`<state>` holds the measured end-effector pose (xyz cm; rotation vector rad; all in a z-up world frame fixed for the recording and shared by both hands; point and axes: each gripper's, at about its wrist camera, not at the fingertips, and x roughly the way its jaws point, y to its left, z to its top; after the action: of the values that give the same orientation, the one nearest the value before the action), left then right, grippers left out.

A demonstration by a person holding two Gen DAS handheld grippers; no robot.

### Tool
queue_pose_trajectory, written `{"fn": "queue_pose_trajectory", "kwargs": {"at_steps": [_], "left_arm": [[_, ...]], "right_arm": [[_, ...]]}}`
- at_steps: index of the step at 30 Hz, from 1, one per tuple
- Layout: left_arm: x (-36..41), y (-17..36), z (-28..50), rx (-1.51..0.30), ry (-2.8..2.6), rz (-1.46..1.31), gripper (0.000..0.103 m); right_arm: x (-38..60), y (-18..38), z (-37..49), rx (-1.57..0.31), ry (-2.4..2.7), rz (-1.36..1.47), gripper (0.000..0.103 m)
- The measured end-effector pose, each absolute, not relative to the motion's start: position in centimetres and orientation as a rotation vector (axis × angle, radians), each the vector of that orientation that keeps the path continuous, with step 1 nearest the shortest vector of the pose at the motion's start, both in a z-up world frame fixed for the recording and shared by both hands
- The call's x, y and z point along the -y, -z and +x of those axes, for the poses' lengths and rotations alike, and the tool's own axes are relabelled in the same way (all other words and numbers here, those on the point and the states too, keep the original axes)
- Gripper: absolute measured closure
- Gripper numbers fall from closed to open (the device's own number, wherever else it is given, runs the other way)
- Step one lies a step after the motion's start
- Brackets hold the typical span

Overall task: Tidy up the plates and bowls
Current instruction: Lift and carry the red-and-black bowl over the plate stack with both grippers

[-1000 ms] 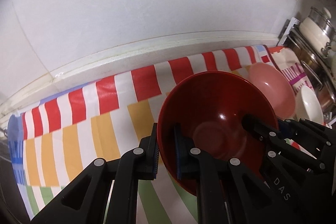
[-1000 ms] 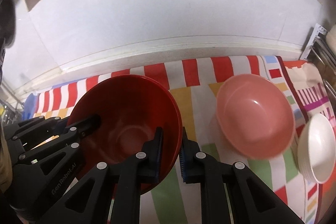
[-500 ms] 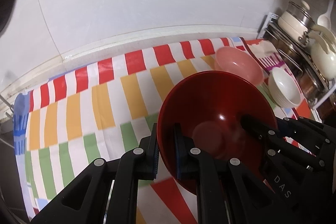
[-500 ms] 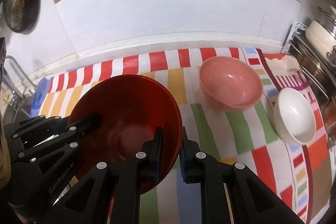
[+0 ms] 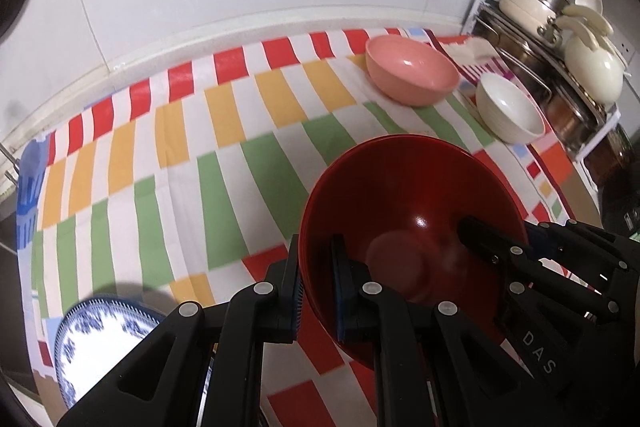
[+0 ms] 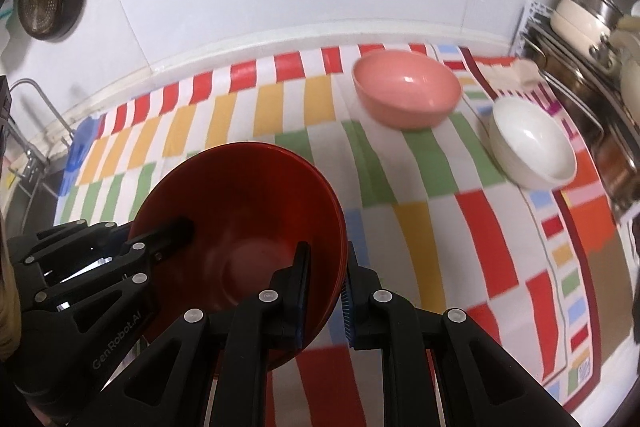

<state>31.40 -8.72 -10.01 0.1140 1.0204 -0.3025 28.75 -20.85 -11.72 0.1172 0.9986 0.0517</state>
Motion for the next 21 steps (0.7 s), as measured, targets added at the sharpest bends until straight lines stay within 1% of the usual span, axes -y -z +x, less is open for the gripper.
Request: {"fn": "queue_pose_trajectory", "kwargs": {"at_steps": [9, 21], "left_arm": [[9.2, 11.4, 29.3, -1.056, 0.309, 0.124, 0.089], [9.6, 12.7, 28.3, -1.092, 0.300, 0.132, 0.089]], "right_arm": [[21.0, 13.2, 26.5, -1.042, -0.042, 0.121, 0.088], [21.2, 14.8, 25.6, -1.082, -0.044, 0.120, 0.088]]}}
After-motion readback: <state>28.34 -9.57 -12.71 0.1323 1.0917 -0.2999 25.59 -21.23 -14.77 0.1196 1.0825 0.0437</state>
